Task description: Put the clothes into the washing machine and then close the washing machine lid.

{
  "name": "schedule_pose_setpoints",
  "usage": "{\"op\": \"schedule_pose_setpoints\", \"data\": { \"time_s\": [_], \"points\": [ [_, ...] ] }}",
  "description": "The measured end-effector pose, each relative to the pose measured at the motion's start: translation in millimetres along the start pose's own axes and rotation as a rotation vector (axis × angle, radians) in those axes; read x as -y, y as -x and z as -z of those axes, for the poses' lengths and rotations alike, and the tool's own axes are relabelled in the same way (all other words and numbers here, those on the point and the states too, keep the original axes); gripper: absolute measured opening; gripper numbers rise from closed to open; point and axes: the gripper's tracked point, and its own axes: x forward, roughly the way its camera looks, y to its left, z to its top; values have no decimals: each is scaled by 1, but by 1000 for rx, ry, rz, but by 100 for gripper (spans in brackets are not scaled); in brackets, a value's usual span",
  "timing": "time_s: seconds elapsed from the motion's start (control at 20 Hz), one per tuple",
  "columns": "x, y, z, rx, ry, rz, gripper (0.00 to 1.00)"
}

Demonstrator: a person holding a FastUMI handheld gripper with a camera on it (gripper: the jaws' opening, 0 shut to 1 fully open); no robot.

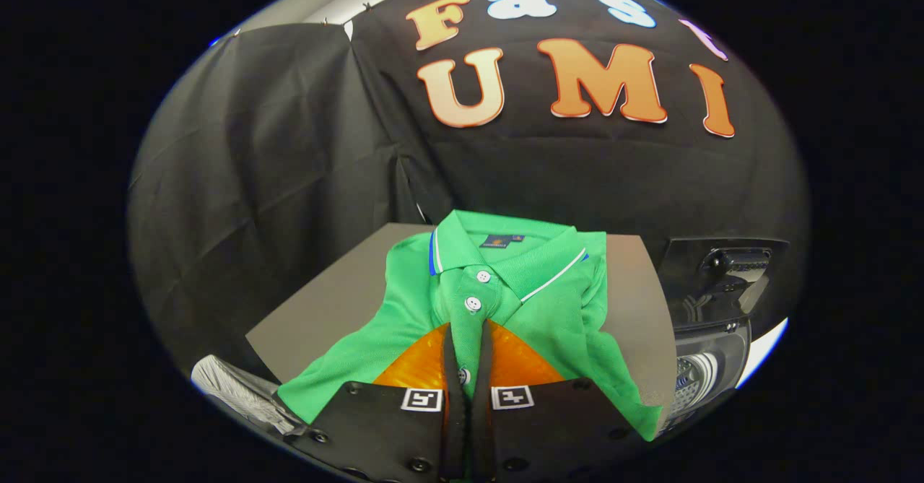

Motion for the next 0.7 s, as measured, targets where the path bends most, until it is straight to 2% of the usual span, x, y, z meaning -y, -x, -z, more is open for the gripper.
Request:
{"op": "schedule_pose_setpoints", "data": {
  "time_s": [0.3, 0.5, 0.7],
  "points": [
    [-14, 36, -37, 155, 70, -43, 11],
    [-23, 65, -70, 256, 31, -71, 11],
    [-14, 100, -100, 333, 19, -57, 11]
  ]
}}
